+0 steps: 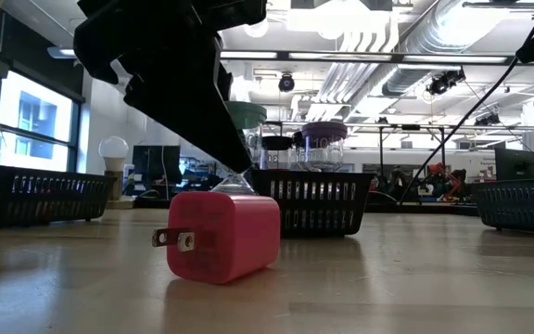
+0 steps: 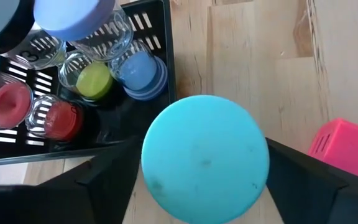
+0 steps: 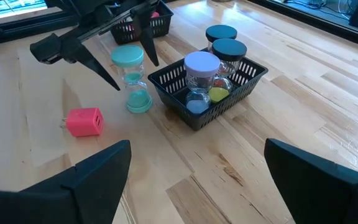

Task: Pick & Place Office items
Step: Put the blue hourglass into the middle black bin

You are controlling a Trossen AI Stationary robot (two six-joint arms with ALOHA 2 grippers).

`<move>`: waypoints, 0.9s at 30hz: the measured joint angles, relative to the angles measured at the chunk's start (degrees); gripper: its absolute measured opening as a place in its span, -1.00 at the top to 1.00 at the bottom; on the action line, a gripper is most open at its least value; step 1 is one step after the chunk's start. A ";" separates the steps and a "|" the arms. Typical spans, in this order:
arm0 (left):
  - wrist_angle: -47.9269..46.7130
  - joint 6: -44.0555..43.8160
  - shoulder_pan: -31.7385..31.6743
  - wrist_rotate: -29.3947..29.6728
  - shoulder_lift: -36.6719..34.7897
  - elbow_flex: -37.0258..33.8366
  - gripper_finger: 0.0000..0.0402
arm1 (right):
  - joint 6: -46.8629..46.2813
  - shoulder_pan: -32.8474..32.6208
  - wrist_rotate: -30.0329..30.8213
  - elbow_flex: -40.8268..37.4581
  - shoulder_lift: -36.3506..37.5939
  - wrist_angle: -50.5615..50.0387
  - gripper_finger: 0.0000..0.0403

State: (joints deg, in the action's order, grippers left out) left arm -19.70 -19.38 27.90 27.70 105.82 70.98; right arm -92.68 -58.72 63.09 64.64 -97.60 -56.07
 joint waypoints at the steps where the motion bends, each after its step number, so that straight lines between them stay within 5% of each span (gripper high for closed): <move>1: 0.01 -0.02 0.00 0.00 0.00 0.00 -0.48 | 0.00 0.00 0.00 0.00 0.00 0.00 -0.77; 15: -0.05 -1.42 0.00 -0.11 -0.02 0.00 0.18 | 0.02 0.00 0.00 0.00 0.00 0.02 -0.77; 27: -0.03 -2.58 0.02 -0.09 -0.02 0.00 0.18 | 0.02 0.00 0.00 0.00 0.00 0.04 -0.77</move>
State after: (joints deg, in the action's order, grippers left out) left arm -19.73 -21.96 27.92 27.62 105.80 70.98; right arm -92.66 -58.72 63.09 64.64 -97.60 -56.03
